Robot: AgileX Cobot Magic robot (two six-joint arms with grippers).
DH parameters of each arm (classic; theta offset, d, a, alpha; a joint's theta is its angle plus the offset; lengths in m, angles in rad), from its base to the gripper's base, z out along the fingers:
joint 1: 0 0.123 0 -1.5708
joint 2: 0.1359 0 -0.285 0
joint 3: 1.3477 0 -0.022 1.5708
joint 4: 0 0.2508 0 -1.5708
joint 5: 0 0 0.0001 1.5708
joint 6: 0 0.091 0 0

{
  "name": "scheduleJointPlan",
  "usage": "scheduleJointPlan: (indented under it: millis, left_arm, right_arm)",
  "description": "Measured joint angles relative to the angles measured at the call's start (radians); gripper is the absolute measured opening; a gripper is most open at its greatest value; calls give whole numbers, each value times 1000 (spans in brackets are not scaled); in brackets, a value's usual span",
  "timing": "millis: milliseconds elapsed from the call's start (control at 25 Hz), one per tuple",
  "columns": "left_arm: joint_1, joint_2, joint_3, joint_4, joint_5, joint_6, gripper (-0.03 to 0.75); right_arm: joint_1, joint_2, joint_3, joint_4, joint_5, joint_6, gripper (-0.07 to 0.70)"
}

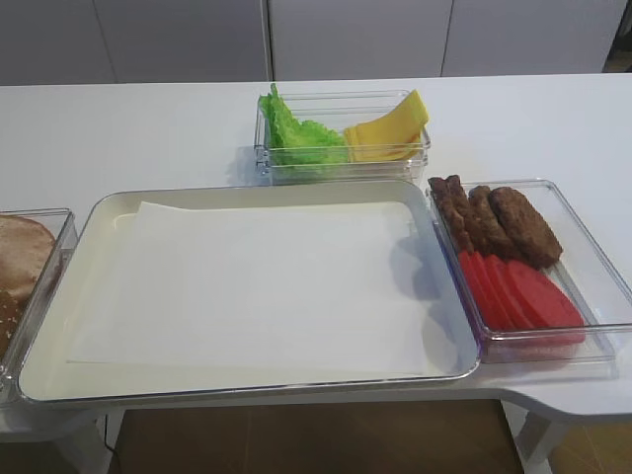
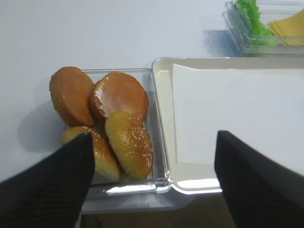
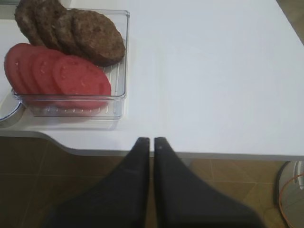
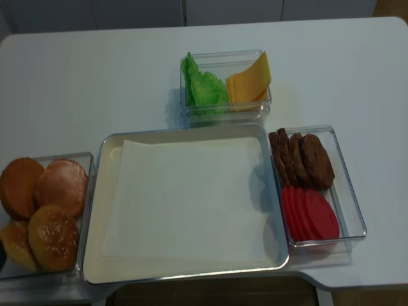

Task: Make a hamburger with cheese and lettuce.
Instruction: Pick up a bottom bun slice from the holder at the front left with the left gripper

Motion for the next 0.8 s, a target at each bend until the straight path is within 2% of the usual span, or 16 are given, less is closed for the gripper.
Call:
scheduleJointPlan:
  millis: [240,560,680,800]
  left_arm:
    - [0,281,-124,2,-72,-108,574]
    - [5,641,-316,36,-88,-204,568]
    - [44,744,-385,43,-91,-221,567]
    - [118,819,-439,45,-87,-221,566]
  right_arm:
    - [0,0,0,0,0,-2,20]
    - [0,0,0,0,0,-2,20]
    - [0,0,0,0,0,-2,20]
    - [0,0,0,0,0,-2,20]
